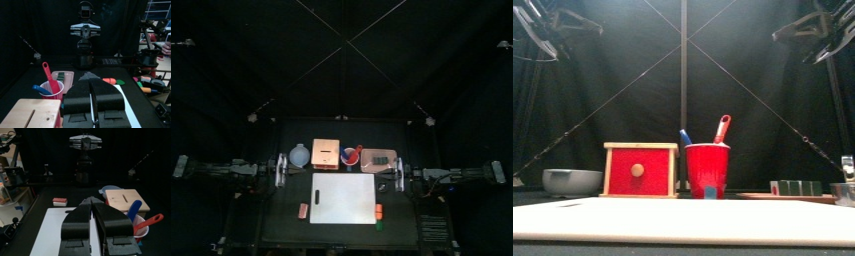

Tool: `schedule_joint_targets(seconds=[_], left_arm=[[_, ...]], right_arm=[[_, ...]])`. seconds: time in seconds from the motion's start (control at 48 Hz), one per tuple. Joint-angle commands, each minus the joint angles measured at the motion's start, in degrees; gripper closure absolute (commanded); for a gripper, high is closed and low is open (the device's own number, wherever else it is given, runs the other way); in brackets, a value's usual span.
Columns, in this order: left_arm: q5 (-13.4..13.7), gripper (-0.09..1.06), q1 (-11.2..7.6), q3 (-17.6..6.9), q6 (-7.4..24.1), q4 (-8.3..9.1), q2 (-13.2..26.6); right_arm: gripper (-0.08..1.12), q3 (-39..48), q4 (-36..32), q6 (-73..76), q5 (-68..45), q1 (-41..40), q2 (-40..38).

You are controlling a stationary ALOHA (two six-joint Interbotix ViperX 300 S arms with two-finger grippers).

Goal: Place sushi on board then cut the sushi with the knife then place the pieces on the plate
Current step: Place the sushi on the board

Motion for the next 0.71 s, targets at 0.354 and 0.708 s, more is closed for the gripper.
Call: schedule_joint_targets(seconds=[0.354,0.708], left_arm=[[-6.42,0.99,1.23,-0.7,0.35,0.09,9.67],[-8.09,0.99,1.93,-0.79,0.35,0.09,15.12]], right_arm=[[1.0,-2.55,6.33,1.49,8.35,-11.16,5.54],[0.82,-8.88,2.55,0.79,31.64,-20.39,11.78]])
